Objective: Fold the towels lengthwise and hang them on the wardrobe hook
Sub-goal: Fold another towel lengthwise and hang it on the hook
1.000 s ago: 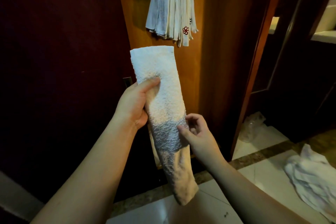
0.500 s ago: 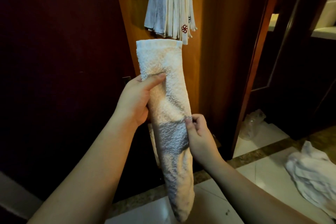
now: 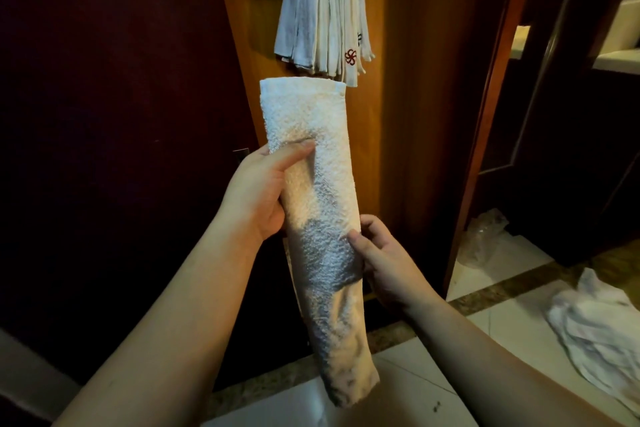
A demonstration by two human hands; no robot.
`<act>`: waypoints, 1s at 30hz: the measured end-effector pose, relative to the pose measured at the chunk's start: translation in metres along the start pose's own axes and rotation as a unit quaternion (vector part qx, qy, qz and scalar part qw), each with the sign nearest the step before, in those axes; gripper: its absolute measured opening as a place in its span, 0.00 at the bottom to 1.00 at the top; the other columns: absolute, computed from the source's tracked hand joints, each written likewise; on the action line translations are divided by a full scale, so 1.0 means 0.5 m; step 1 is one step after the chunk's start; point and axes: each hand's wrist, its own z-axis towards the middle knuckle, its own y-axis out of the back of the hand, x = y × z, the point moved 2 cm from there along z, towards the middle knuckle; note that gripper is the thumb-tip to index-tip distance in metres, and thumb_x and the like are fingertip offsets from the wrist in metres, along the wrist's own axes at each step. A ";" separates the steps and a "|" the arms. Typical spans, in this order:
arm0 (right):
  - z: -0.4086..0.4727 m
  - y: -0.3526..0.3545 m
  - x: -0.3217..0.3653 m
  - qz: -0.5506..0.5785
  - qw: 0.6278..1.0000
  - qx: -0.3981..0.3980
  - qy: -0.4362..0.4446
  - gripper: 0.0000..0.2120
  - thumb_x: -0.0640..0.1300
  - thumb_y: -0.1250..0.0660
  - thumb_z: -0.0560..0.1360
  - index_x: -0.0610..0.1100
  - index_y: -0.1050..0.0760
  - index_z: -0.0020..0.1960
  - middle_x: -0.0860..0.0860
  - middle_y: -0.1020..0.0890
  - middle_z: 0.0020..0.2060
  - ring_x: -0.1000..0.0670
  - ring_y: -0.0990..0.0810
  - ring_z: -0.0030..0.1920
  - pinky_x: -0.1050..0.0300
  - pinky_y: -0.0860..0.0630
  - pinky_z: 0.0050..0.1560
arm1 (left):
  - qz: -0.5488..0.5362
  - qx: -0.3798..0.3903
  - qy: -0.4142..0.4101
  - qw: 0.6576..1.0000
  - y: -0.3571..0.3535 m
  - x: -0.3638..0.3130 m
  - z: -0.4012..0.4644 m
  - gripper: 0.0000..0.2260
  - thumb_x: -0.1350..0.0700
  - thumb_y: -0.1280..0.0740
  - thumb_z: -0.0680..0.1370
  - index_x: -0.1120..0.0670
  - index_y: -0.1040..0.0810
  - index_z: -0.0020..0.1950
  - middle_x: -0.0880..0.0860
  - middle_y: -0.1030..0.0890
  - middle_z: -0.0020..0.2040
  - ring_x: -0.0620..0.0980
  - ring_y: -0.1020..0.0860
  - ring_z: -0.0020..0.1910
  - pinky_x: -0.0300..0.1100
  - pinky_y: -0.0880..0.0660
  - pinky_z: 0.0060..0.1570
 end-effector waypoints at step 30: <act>0.011 0.060 0.007 -0.035 0.956 0.203 -0.208 0.33 0.60 0.16 0.56 0.41 0.17 0.53 0.45 0.14 0.51 0.48 0.15 0.51 0.55 0.20 0.52 | 0.031 -0.095 0.163 0.982 0.022 0.040 0.133 0.10 0.55 0.31 0.79 0.60 0.22 0.56 0.58 0.16 0.52 0.57 0.16 0.51 0.57 0.21 0.56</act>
